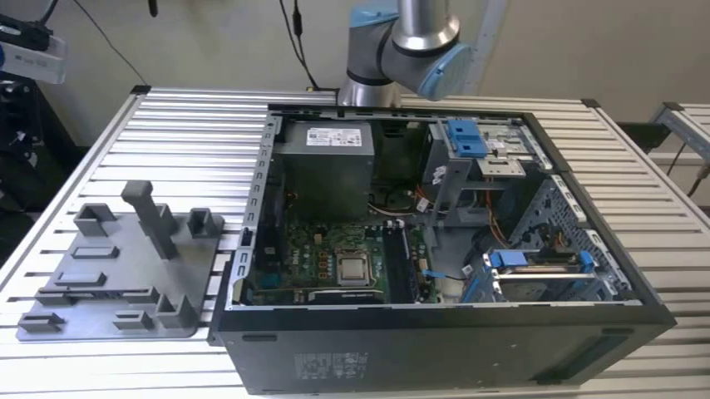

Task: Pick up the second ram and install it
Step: 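Pick up the second ram and move it above second insertion slot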

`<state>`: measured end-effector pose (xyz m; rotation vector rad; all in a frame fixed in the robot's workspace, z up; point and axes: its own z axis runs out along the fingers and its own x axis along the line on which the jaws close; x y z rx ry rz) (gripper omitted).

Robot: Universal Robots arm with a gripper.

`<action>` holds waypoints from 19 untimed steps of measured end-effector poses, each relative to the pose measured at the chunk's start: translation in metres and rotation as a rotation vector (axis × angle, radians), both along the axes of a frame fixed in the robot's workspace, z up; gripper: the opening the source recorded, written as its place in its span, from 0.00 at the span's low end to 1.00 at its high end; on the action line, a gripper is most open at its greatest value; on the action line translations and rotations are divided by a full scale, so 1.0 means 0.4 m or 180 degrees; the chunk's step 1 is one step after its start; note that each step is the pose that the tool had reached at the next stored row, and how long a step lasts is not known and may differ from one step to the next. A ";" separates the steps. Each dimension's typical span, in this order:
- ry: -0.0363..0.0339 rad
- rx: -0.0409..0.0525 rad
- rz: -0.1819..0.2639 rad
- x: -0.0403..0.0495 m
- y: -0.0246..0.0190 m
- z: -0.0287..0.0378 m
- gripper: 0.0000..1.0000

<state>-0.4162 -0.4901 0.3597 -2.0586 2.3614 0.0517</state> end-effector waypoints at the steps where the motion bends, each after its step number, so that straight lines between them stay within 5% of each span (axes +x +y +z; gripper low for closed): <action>1: 0.0001 0.0001 0.0002 0.000 -0.001 -0.003 0.36; 12: 0.0021 0.0006 0.0031 0.000 -0.002 -0.014 0.36; 19: 0.0022 0.0005 0.0103 0.000 -0.003 -0.036 0.36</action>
